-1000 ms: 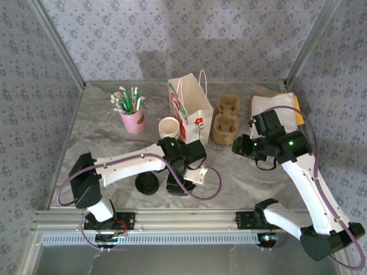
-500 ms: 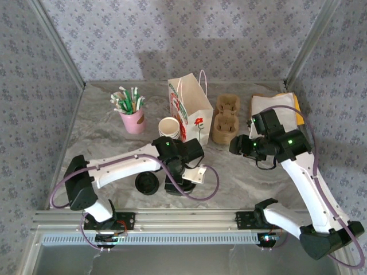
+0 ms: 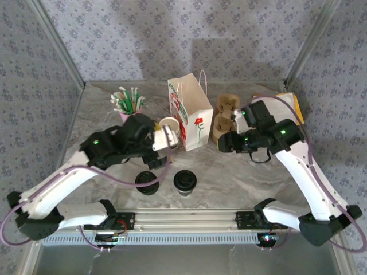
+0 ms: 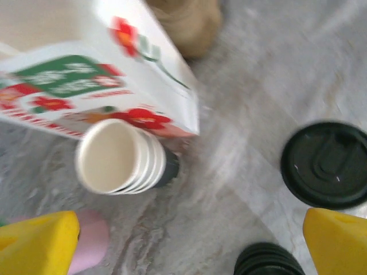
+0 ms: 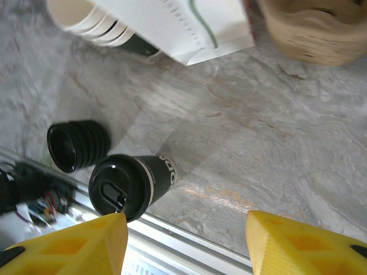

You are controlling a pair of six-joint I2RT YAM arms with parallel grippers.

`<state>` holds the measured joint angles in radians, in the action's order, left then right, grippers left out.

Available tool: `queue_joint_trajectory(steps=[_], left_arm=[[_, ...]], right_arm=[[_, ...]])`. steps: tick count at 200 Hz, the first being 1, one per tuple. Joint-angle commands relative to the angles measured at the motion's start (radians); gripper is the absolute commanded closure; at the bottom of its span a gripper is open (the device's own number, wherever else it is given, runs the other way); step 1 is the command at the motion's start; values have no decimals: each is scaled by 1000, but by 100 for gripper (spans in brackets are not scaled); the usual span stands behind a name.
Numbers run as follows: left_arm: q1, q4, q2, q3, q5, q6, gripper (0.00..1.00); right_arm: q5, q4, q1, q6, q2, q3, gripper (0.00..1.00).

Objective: Pack the takeout coffee

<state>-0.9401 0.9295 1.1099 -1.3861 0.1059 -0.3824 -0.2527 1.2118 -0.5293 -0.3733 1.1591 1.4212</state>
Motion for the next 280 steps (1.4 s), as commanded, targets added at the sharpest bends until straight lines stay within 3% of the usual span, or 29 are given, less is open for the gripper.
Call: queue_joint_trajectory(steps=[1,25,42,83,115,145,179,221,280], left_arm=[[29,-9,-9,-43,87,228,0],[119,75,19,-64,39,490,0],[202,69,3,7,-31,650,0],[374,-77,-171,268,-114,894,0],[451,-58,-209,287,-143,911,0],[467,-25,-198,268,-143,892,0],[471,-23,-198,260,-145,885,0],[472,-13,-173,234,-161,878,0],[472,-14,-148,218,-166,866,0]], right_arm=[[94,72,-134,78,71,70,41],[241,106,-296,51,170,106,36],[270,94,-385,43,220,110,32],[272,65,-475,59,350,131,27],[276,81,-512,39,453,204,31],[251,75,-536,35,495,231,42],[194,51,-562,156,509,203,53],[197,78,-570,305,532,209,55],[232,89,-588,330,570,205,47]])
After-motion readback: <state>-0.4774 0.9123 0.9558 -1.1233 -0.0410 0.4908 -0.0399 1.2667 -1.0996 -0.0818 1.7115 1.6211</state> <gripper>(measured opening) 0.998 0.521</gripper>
